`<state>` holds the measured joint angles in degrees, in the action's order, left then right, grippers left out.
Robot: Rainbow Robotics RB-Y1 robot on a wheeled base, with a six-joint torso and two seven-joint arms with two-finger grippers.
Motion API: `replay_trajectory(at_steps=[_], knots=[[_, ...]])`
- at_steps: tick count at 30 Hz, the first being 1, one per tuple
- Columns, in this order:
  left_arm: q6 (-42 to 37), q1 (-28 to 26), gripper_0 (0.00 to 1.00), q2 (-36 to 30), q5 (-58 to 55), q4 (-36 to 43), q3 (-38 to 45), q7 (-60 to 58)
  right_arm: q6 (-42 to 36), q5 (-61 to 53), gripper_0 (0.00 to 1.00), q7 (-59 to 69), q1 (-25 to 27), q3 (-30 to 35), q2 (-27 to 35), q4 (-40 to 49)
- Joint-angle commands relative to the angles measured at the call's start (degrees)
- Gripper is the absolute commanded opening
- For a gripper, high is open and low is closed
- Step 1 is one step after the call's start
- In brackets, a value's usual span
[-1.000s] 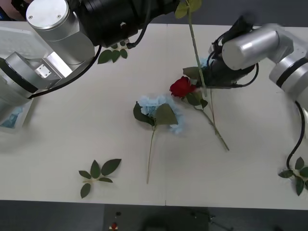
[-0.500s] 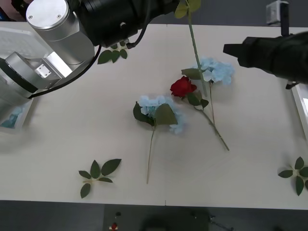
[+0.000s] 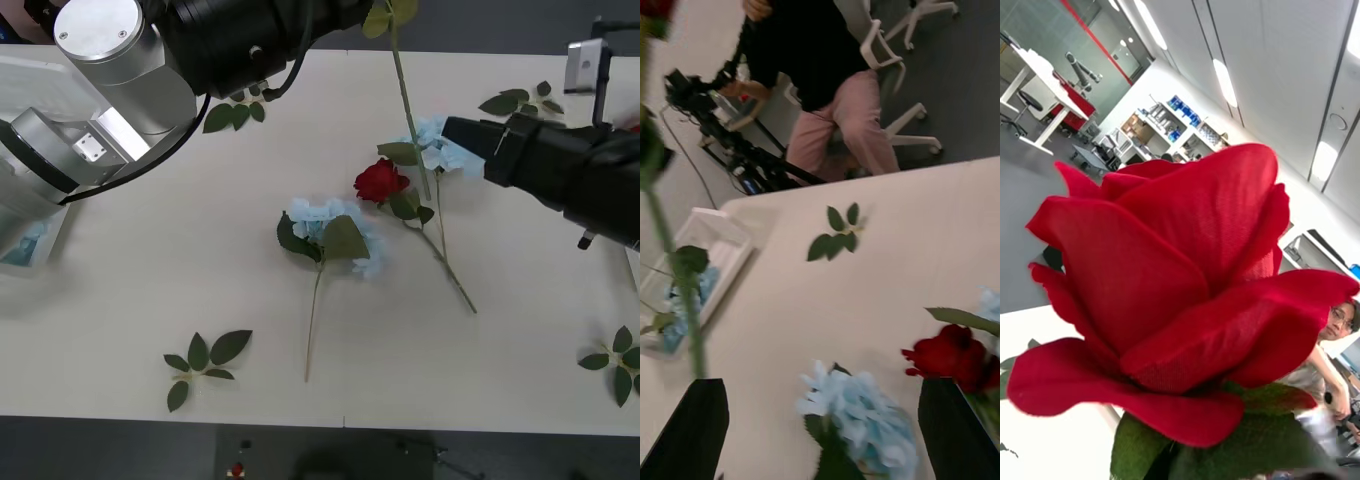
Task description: Put the red flowers into the right box and the blue flowers into the left box
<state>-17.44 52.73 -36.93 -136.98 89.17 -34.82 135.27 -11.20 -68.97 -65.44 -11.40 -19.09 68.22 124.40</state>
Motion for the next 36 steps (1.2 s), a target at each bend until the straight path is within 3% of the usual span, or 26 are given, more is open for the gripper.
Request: replay_trajectory(at_steps=[1,7,18,22,29,32,33,34,36], knots=[[0.2,3.0,0.0,-0.9,-0.1,0.6,0.0,3.2,0.7,-2.0,0.74,-2.1,-0.6,1.9,2.7,5.2],[0.2,3.0,0.0,-0.9,-0.1,0.6,0.0,3.2,-3.1,-1.4,0.74,-2.9,-1.8,2.1,0.1,5.0],[0.2,3.0,0.0,-0.9,-0.1,0.6,0.0,3.2,-17.4,-0.7,0.74,-4.4,-9.5,2.1,-10.0,0.7],[0.2,3.0,0.0,-0.9,-0.1,0.6,0.0,3.2,-21.1,-0.5,0.7,-5.4,-11.8,1.4,-13.4,-1.3],[0.2,3.0,0.0,-0.9,-0.1,0.6,0.0,3.2,-22.1,0.2,0.49,-6.6,-16.3,-3.5,-16.0,-5.6],[0.2,3.0,0.0,-0.9,-0.1,0.6,0.0,3.2,-22.1,0.6,0.24,-7.1,-17.5,-4.6,-17.6,-7.8],[0.2,3.0,0.0,-0.9,-0.1,0.6,0.0,3.2,-22.1,0.8,0.06,-7.3,-17.7,-4.7,-18.2,-8.5],[0.2,3.0,0.0,-0.9,-0.1,0.6,0.0,3.2,-22.1,0.8,0.0,-7.5,-17.9,-4.9,-18.3,-8.8],[0.2,3.0,0.0,-0.9,-0.1,0.6,0.0,3.2,-22.1,0.8,0.0,-7.7,-18.1,-4.9,-18.4,-9.2]])
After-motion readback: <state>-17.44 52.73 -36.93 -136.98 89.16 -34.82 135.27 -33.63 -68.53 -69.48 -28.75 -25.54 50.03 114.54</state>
